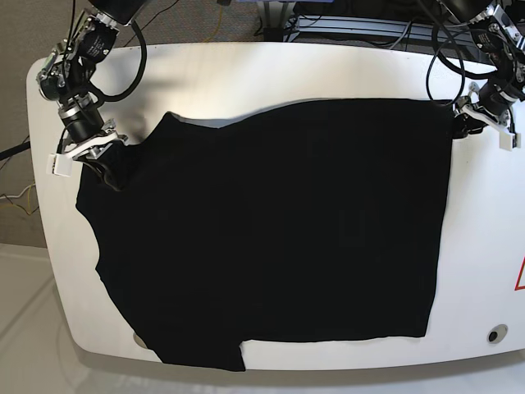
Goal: Fold the T-shirt properly
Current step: 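Lift both grippers slightly, raising the shoulder edge off the table, then hold the shoulder corners with both grippers, stretching the collar edge taut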
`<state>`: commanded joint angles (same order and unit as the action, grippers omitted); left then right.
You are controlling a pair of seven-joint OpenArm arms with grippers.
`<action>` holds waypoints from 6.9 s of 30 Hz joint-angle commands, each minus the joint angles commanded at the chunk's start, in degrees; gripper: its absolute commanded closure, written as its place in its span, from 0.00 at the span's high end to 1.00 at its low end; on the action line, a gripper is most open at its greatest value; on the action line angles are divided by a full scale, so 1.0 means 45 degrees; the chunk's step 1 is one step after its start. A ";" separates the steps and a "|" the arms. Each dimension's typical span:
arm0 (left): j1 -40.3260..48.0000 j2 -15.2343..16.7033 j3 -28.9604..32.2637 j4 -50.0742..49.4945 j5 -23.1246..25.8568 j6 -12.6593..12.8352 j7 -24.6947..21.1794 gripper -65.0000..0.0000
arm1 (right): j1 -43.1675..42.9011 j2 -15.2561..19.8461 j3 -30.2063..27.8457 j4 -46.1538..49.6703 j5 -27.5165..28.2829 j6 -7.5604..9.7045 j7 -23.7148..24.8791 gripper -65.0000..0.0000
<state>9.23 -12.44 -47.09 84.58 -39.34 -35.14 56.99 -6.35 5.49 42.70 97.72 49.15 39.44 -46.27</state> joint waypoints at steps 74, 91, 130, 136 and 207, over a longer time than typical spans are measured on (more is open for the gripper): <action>0.0450 0.1528 -0.0780 0.2022 -0.0289 -0.0487 0.0542 0.01 | 0.0375 0.0100 0.0354 -0.0032 -0.0504 0.0125 -0.0016 0.07; 0.0451 0.1076 -0.0224 0.1340 -0.0262 -0.0651 0.0798 0.01 | 0.0572 0.0073 0.0130 -0.0301 -0.0409 0.0125 -0.0204 0.06; 0.0682 0.1096 -0.0752 0.0742 0.0285 -0.1081 0.0619 0.40 | 0.0638 0.0035 -0.0527 -0.0227 -0.1024 0.0125 -0.0183 0.07; 0.0693 0.1023 -0.0494 0.0680 0.0152 -0.1081 0.0621 0.44 | 0.0667 0.0058 -0.0438 -0.0281 -0.1398 0.0125 -0.0164 0.10; 0.0851 0.0843 0.0206 0.0305 0.0331 -0.1081 0.0706 0.10 | -0.0454 0.0576 -0.0253 -0.0334 -0.3869 0.0125 0.0376 0.53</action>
<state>13.06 -8.65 -46.17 85.95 -37.85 -40.00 60.17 -8.39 8.08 41.56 96.22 31.73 40.00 -44.57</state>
